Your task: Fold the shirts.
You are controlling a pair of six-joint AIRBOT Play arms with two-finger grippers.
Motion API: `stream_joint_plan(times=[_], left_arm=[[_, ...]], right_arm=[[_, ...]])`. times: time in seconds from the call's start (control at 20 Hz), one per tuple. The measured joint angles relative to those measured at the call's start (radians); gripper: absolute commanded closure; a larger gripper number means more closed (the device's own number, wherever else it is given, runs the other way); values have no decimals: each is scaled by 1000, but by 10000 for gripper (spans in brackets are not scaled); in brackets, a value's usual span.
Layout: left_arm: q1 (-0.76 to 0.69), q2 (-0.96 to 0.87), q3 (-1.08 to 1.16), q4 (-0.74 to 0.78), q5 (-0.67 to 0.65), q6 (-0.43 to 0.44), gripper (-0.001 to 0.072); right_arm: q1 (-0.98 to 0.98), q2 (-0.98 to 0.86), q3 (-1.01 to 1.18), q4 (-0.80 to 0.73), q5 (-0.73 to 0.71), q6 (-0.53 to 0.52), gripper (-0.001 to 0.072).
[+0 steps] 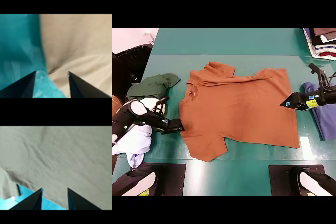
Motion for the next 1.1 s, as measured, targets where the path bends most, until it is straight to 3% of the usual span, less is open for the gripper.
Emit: stream_joint_plan(times=[0.05, 0.1, 0.15, 0.2, 0.5, 0.6, 0.65, 0.85, 1.1], left_arm=[[-24, 3, -14, -17, 29, -1, 224], [-47, 6, -26, -34, 52, -6, 345], [-63, 6, -36, -43, 76, -12, 547], [-75, 6, -43, -39, 93, -16, 688], [-101, 11, -1, -49, 92, -29, 684], [-104, 11, 40, -51, 73, -18, 684], [-105, 11, 62, -53, 72, -13, 684], [-106, 11, 120, -54, 79, -5, 684], [-106, 11, 140, -54, 97, 0, 684]], right_arm=[[-1, 16, -5, 0, -6, 0, 351], [-2, 28, -8, 0, -10, 0, 351], [-2, 40, -11, -1, -11, 0, 351], [-2, 52, -13, -3, -14, 0, 351], [-138, 119, -96, -97, 17, 0, 345], [-249, 140, -174, -165, 35, 0, 251], [-312, 145, -218, -204, 40, 0, 242], [-515, 121, -365, -279, 39, -10, 245], [-547, 13, -441, -305, 0, -27, 268]])
